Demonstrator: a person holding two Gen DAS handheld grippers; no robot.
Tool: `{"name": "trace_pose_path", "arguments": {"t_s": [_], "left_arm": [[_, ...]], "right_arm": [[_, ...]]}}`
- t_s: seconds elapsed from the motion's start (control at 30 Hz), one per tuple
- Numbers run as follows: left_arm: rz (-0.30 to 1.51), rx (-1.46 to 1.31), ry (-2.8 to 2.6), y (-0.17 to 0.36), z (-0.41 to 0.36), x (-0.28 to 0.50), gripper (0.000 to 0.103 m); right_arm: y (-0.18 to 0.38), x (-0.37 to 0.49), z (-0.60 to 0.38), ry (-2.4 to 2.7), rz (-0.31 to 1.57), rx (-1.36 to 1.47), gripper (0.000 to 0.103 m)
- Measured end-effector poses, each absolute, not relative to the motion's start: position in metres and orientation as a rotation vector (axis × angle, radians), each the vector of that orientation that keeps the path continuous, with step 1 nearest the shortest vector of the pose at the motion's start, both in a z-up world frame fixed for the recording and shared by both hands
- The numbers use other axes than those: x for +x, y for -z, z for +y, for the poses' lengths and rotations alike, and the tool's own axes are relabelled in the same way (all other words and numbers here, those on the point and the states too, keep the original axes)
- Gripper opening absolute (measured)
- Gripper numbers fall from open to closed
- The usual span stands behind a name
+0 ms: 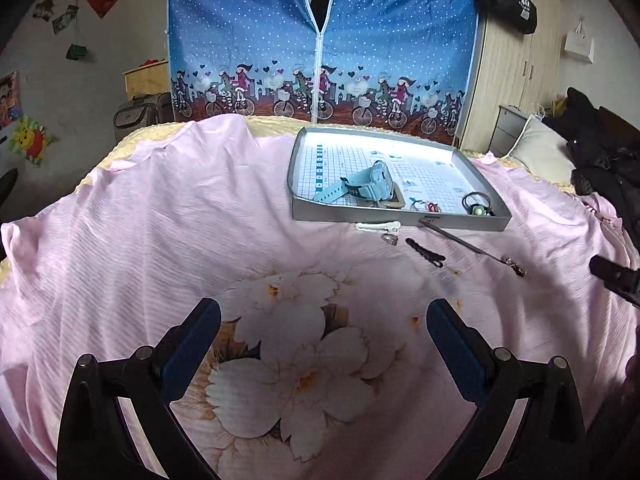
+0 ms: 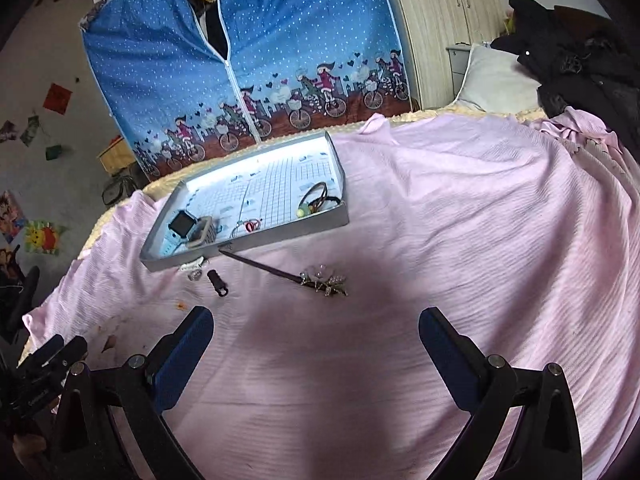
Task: Organize jewelry
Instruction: 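Open both tools over the tray and lift them away, then move the right tool to the pink flower brooch while the left tool approaches the black beaded hairpin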
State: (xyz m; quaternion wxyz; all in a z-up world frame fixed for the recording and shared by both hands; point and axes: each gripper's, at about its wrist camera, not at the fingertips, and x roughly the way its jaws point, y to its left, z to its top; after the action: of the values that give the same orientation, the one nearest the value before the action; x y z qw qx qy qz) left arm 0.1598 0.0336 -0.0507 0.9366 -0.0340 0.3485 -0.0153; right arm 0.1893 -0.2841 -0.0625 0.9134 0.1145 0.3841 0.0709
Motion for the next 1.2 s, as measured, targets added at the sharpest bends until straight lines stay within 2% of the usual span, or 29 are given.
{"name": "trace_pose_path", "arguments": {"t_s": [0.53, 0.8, 1.07, 1.13, 1.2], "left_arm": [[0.73, -0.118, 0.123, 0.049, 0.024, 0.165, 0.101], [0.794, -0.09, 0.167, 0.052, 0.002, 0.192, 0.101], [0.837, -0.337, 0.241, 0.063, -0.002, 0.236, 0.099], [0.845, -0.304, 0.253, 0.062, -0.015, 0.248, 0.095], [0.869, -0.278, 0.274, 0.064, -0.026, 0.257, 0.082]], "right_arm": [[0.077, 0.203, -0.259, -0.145, 0.894, 0.105, 0.103], [0.089, 0.235, -0.275, -0.259, 0.962, 0.268, 0.103], [0.11, 0.292, -0.299, -0.307, 1.026, 0.252, 0.103], [0.112, 0.298, -0.303, -0.319, 1.004, 0.233, 0.103], [0.117, 0.301, -0.304, -0.321, 1.0, 0.205, 0.099]]}}
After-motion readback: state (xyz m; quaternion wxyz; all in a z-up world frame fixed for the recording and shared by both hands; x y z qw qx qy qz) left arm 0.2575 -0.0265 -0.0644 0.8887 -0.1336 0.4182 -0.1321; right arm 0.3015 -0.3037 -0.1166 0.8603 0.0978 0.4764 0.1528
